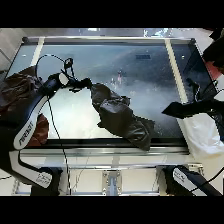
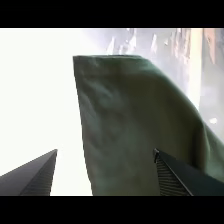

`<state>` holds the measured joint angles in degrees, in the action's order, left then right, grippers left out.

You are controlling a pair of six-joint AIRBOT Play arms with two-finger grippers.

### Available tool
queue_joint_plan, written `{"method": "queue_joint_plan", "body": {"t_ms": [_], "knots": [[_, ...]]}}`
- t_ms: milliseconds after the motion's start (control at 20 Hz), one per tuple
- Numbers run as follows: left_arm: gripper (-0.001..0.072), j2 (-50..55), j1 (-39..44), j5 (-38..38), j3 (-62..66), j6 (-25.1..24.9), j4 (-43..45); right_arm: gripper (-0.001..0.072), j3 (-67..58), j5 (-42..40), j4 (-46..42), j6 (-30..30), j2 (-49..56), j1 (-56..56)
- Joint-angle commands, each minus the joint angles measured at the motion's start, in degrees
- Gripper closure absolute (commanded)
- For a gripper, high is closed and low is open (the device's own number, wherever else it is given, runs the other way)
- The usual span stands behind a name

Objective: Fold the shirts.

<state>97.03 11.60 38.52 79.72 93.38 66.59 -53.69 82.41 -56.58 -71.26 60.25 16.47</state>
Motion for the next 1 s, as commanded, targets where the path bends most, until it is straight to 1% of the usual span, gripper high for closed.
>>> {"method": "queue_joint_plan", "body": {"t_ms": [0, 50, 100, 250, 350, 400, 550, 600, 700, 750, 850, 900, 950], "knots": [[0.0011, 8.7, -2.9, 0.2, 6.8, -1.7, -10.1, 0.0342, 3.8, -0.4, 0.7, -0.2, 1.0, -2.3], [0.0016, 11.0, -3.7, 1.8, 9.4, -3.8, -13.5, 0.0342, 3.8, -0.4, 1.8, -0.2, 1.0, -2.2], [0.0019, 13.2, -4.2, 4.1, 12.2, -4.4, -15.1, 0.0343, 3.8, -0.4, 2.4, -0.2, 1.0, -2.2], [0.0023, 17.5, -4.5, 8.7, 17.3, -4.5, -14.4, 0.0342, 3.8, -0.3, 2.7, -0.2, 1.0, -2.2], [0.0054, 18.3, -4.5, 9.6, 17.4, -5.2, -14.4, 0.0343, 3.8, -0.2, 2.4, -0.3, 1.0, -2.2], [0.0103, 18.4, -4.4, 9.8, 17.4, -5.8, -14.4, 0.0342, 3.8, -0.2, 2.1, -0.3, 1.0, -2.2], [0.0126, 18.9, -4.3, 10.2, 17.4, -5.8, -14.5, 0.0343, 3.8, -0.7, 0.4, -0.3, 1.0, -2.2], [0.0145, 19.1, -4.2, 10.7, 17.4, -6.3, -14.5, 0.0343, 3.8, -1.1, -0.4, -0.3, 1.0, -2.2], [0.0146, 19.8, -3.3, 11.3, 17.4, -6.6, -14.7, 0.0343, 3.8, -1.0, -1.1, -0.3, 1.0, -2.2], [0.0173, 20.1, -2.8, 11.4, 17.4, -6.9, -14.8, 0.0343, 3.8, -0.9, -1.0, -0.3, 1.0, -2.2], [0.0360, 20.3, -1.8, 11.5, 17.4, -6.9, -14.8, 0.0344, 3.8, -0.8, -1.1, -1.2, 1.2, -2.2], [0.0426, 20.3, -1.4, 11.5, 17.5, -6.9, -14.8, 0.0343, 3.8, -0.5, -1.1, -1.2, 1.7, -2.2], [0.0544, 20.3, -1.2, 11.5, 17.5, -6.9, -14.8, 0.0344, 4.0, 0.3, -1.2, -1.2, 2.7, -2.2]]}}
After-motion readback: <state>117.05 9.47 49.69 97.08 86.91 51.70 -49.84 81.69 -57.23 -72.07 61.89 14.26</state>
